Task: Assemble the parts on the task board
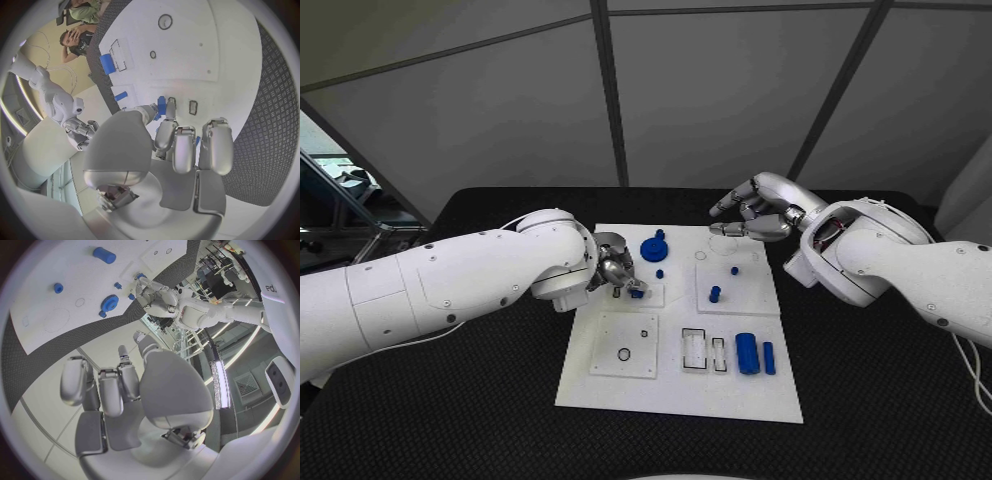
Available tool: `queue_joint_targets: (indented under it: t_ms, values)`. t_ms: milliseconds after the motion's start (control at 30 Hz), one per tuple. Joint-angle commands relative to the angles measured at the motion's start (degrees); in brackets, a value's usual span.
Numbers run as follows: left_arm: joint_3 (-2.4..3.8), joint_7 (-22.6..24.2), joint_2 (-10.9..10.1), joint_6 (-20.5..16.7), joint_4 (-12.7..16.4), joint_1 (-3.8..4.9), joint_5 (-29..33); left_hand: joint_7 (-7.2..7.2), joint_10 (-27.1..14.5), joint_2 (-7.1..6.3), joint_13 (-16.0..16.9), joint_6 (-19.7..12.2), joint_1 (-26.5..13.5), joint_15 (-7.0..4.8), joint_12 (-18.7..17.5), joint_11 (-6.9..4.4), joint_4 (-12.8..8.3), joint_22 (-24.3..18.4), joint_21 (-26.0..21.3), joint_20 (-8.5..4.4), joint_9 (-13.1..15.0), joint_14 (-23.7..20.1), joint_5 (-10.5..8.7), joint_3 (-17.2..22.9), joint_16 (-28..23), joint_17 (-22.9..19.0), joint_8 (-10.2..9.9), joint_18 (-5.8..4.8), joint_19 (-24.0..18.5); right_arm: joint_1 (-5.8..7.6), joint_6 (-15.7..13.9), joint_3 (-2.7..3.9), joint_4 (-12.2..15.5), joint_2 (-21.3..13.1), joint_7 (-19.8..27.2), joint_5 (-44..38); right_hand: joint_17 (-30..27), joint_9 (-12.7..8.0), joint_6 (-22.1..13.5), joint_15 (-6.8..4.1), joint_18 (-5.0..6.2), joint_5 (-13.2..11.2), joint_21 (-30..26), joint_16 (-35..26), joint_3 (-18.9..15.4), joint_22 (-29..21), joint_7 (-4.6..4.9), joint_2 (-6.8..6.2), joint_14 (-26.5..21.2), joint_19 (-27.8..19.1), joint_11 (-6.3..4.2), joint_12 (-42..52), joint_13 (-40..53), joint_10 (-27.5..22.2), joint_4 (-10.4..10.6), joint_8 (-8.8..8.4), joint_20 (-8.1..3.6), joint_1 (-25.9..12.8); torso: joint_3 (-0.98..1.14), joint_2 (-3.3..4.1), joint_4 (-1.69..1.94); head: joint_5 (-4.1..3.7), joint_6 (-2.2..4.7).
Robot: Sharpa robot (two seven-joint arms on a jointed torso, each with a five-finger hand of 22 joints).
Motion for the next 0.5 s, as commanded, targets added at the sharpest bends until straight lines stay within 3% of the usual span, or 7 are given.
queue_joint_targets:
  t_ms: [33, 367, 500]
  values:
    - [0.07, 0.2, -1.0, -2.9, 1.1, 0.06, 1.6, -0.27, 0.2, -0.24, 0.1, 0.0, -1.2, 0.24, 0.3, 0.27, -7.2, 3.4, -0.1, 0.13, 0.3, 4.6, 0.16, 7.8, 0.2, 9.9, 0.4, 0.27, 0.1, 0.12, 0.4, 0.05, 0.0, 0.0, 0.2, -0.8, 9.8, -0.1, 0.5, -0.26, 0.63, 0.2, -0.3, -0.2, 0.2, 0.0, -0.03, 0.01, 4.8, -0.4, -0.2, -0.2, 2.8, 0.0, -0.2, 0.19, -0.11, 0.5, 0.07, 0.0, 0.11, 0.1, -0.1]
    - [0.02, 0.3, -3.5, -7.7, 3.7, -0.06, 0.7, -0.39, 0.7, -0.67, 0.7, 0.0, -3.0, 0.13, 0.8, 0.17, -8.7, 4.4, 0.4, 0.06, 1.1, 4.6, 0.14, 10.3, 0.2, 10.0, 1.1, 0.05, 0.8, 0.12, 0.5, 0.05, -0.2, -0.1, 0.2, -1.2, 9.8, -0.1, 0.5, -0.26, 0.64, 0.2, -0.3, -0.2, 0.2, -0.1, -0.03, 0.0, 4.8, -0.5, -0.2, -0.2, 2.8, 0.0, -0.2, 0.19, -0.11, 0.5, 0.16, 0.0, 0.12, 0.55, -0.33]
    - [-0.05, 0.6, -3.7, -9.9, 4.2, -0.68, -2.3, -0.42, 0.9, -0.82, 0.9, 0.0, -3.6, 0.1, 1.0, 0.14, -9.1, 4.8, 0.7, 0.02, 1.4, 4.6, 0.13, 11.1, 0.2, 10.0, 1.3, -0.05, 1.1, 0.12, 0.5, 0.05, -0.2, -0.2, 0.3, -1.6, 9.7, -0.1, 0.5, -0.26, 0.64, 0.3, -0.3, -0.2, 0.3, -0.1, -0.03, -0.02, 4.8, -0.5, -0.2, -0.2, 2.8, 0.0, -0.2, 0.18, -0.12, 0.5, 0.12, 0.06, 0.11, 0.69, -0.38]
